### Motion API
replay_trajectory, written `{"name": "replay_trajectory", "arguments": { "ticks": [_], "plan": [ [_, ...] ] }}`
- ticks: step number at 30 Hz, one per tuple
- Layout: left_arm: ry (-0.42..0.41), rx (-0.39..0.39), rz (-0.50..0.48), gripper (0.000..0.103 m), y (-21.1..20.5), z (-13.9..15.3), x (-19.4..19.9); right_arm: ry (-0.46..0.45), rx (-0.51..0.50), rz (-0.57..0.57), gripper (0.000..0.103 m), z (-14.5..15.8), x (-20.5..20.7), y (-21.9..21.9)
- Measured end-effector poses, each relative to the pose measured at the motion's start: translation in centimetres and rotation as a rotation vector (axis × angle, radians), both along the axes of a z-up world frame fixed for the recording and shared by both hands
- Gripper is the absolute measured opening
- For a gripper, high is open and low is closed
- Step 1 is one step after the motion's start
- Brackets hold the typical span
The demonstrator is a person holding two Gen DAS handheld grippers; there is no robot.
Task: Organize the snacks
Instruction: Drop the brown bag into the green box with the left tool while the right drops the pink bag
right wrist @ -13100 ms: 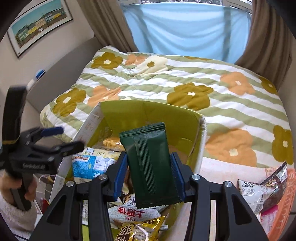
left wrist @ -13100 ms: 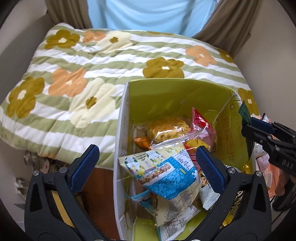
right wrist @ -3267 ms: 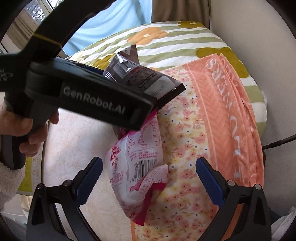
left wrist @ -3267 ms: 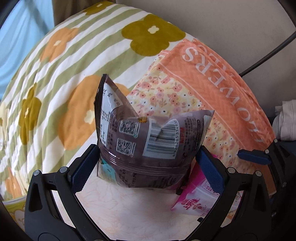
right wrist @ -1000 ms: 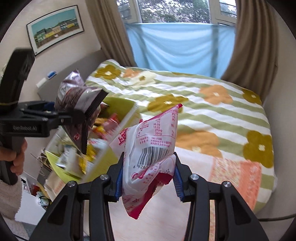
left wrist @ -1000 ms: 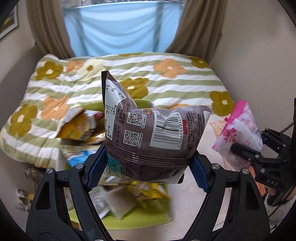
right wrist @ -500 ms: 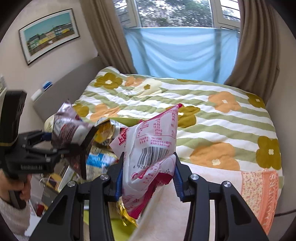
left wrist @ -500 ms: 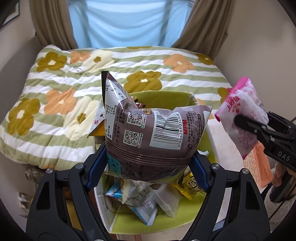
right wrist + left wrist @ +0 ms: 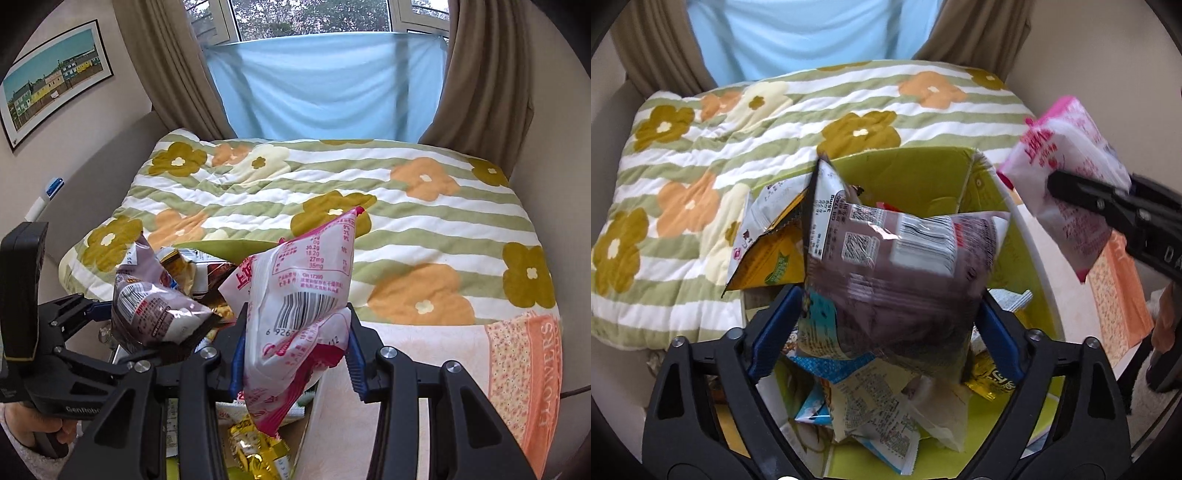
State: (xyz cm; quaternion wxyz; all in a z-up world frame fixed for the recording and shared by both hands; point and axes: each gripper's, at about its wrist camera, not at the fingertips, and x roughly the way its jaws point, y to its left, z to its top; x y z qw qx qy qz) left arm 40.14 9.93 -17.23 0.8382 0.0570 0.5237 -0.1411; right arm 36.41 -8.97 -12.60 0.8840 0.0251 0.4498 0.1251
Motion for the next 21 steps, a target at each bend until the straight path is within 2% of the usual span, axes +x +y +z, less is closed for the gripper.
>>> {"name": "replay_trajectory", "arguments": {
  "ticks": [2, 8, 16, 21],
  "plan": [
    [0.0, 0.012, -0.013, 0.101, -0.3, -0.4, -0.1, 0.011, -0.002, 0.009, 0.041, -0.5, 0.8, 0.0],
    [0.002, 0.027, 0.027, 0.102, 0.5, -0.5, -1.2, 0.029, 0.002, 0.033, 0.041, -1.9, 2.2, 0.1],
    [0.007, -0.076, 0.098, 0.102, 3.2, -0.1, -2.6, 0.065, 0.004, 0.052, 0.041, -3.5, 4.0, 0.8],
    [0.009, -0.103, 0.14, 0.102, 4.1, -0.1, -3.1, 0.079, -0.032, 0.064, 0.042, -4.2, 5.2, 1.6]
  ]
}}
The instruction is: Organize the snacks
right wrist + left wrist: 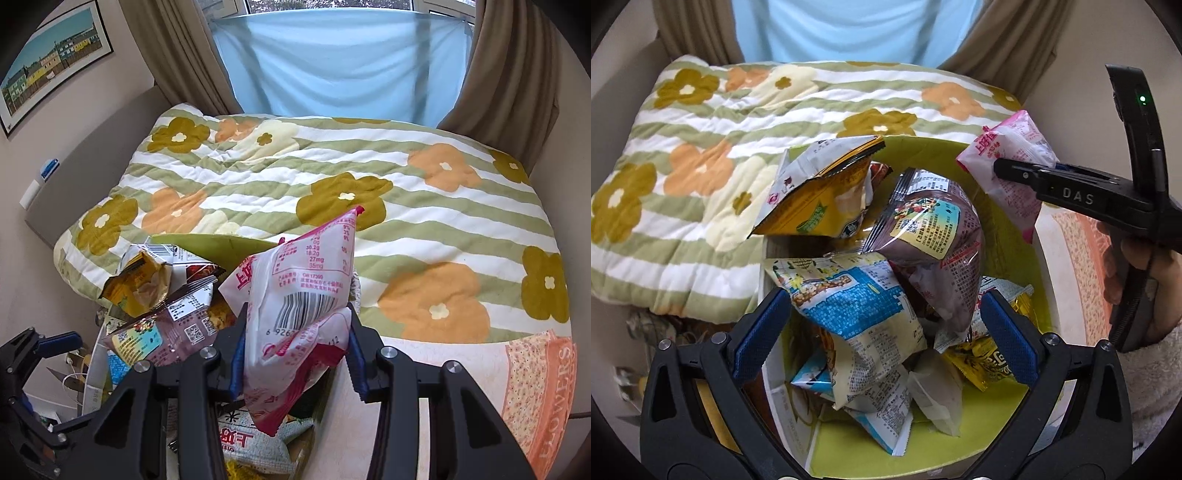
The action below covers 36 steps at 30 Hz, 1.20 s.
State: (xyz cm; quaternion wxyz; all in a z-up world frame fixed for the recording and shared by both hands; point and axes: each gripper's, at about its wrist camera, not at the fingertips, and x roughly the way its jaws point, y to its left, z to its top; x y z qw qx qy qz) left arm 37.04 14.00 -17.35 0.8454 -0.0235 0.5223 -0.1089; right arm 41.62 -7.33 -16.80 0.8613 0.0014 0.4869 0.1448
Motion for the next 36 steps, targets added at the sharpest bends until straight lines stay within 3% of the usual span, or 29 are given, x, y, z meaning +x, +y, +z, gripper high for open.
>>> {"name": "replay_trajectory", "arguments": {
  "ticks": [4, 6, 7, 8, 17, 29, 36],
  "plan": [
    [-0.006, 0.021, 0.008, 0.102, 0.2, 0.1, -0.5, -0.008, -0.045, 0.01, 0.047, -0.3, 0.3, 1.0],
    [-0.01, 0.034, 0.014, 0.102, 0.3, 0.2, -0.9, -0.013, -0.042, 0.008, 0.071, -0.3, 0.3, 1.3],
    [-0.012, 0.035, 0.019, 0.102, 0.5, 0.2, -1.1, -0.024, -0.037, -0.001, 0.094, -0.1, 0.1, 1.3],
    [-0.013, 0.033, 0.021, 0.102, 0.7, 0.3, -1.2, -0.036, -0.034, -0.012, 0.101, 0.0, -0.3, 1.2],
    [-0.069, 0.043, 0.021, 0.102, 1.1, 2.6, -4.0, -0.059, -0.022, -0.068, 0.101, 1.7, -3.5, 0.7],
    [-0.263, 0.079, -0.049, 0.102, -0.5, 10.3, -9.3, -0.244, -0.007, -0.135, 0.101, 10.2, -11.6, -1.0],
    [-0.409, 0.057, -0.01, 0.102, -2.5, 15.0, -16.0, -0.334, -0.026, -0.197, 0.101, 14.9, -18.9, -4.2]
  ]
}}
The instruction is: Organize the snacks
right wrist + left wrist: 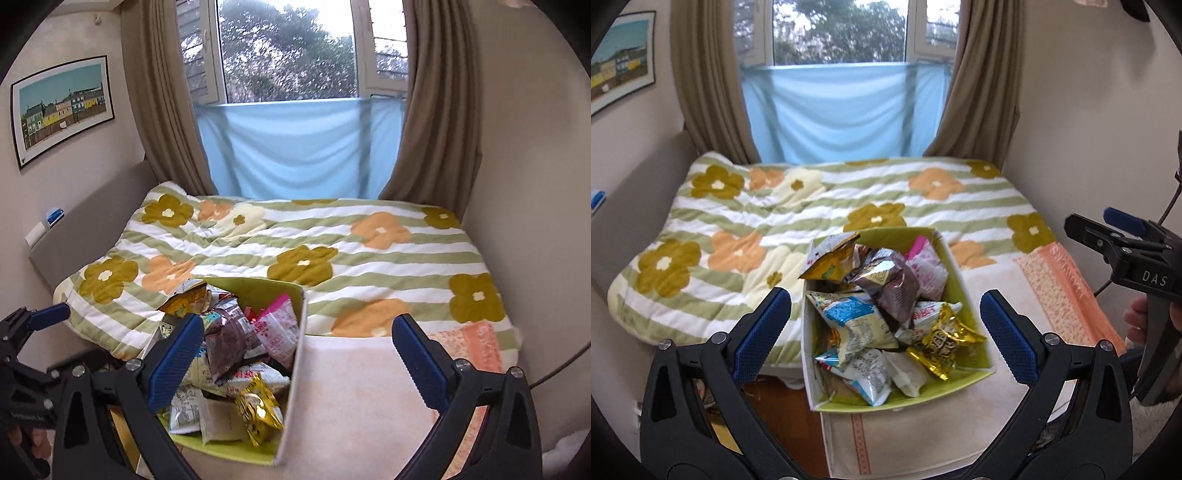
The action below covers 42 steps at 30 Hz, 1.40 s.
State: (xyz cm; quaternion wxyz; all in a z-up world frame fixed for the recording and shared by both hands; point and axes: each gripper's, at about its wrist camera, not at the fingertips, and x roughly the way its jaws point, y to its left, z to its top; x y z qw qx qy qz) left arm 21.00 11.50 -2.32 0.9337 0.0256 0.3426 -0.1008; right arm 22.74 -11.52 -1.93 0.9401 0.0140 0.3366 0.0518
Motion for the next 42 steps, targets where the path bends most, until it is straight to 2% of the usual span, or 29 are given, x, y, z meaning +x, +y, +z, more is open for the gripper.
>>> {"name": "replay_trajectory", "arguments": {
  "ticks": [4, 7, 12, 17, 26, 42],
  "plan": [
    [-0.084, 0.008, 0.04, 0.102, -1.7, 1.3, -4.8, -0.052, 0.011, -0.043, 0.101, 1.6, -4.6, -2.1],
    [-0.117, -0.003, 0.064, 0.102, -3.1, 1.6, -8.0, -0.071, -0.005, -0.064, 0.101, 2.1, -8.3, -3.5],
    [-0.157, -0.018, 0.074, 0.102, -4.8, 1.3, -12.9, -0.079, -0.028, -0.09, 0.101, 2.0, -13.7, -5.6],
    [-0.163, -0.022, 0.078, 0.102, -5.8, 0.7, -16.2, -0.097, -0.039, -0.114, 0.101, 1.7, -17.4, -6.7],
    [-0.2, -0.03, 0.088, 0.102, -6.8, 1.2, -19.1, -0.138, -0.053, -0.123, 0.101, 2.0, -19.9, -7.6],
    [-0.214, -0.006, 0.079, 0.102, -8.5, 1.5, -19.7, -0.147, -0.047, -0.138, 0.101, 1.7, -21.3, -8.5]
  ]
}}
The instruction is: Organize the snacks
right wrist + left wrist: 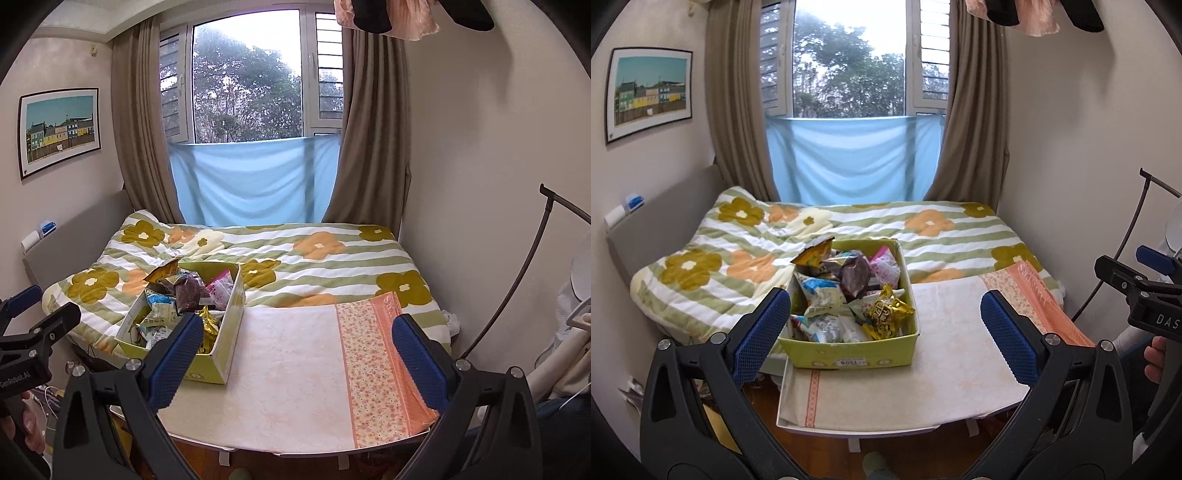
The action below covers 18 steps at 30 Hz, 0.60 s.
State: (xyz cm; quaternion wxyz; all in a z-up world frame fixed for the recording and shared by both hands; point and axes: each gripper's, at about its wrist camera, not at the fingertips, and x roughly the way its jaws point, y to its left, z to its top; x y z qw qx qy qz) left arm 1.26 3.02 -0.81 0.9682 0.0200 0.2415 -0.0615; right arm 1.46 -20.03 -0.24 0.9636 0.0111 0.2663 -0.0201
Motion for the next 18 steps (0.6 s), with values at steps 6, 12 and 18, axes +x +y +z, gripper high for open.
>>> {"name": "replay_trajectory", "arguments": {
  "ticks": [6, 12, 18],
  "plan": [
    [0.006, 0.003, 0.006, 0.102, -0.08, -0.1, 0.1, 0.001, 0.005, -0.004, 0.101, -0.03, -0.07, -0.21],
    [0.011, 0.003, 0.007, 0.102, -0.09, -0.12, 0.3, 0.002, 0.005, -0.006, 0.101, -0.04, -0.09, -0.31],
    [0.013, 0.001, 0.012, 0.102, 0.07, -0.13, 0.4, 0.006, 0.01, -0.008, 0.101, -0.08, -0.22, -0.45]
  ]
}}
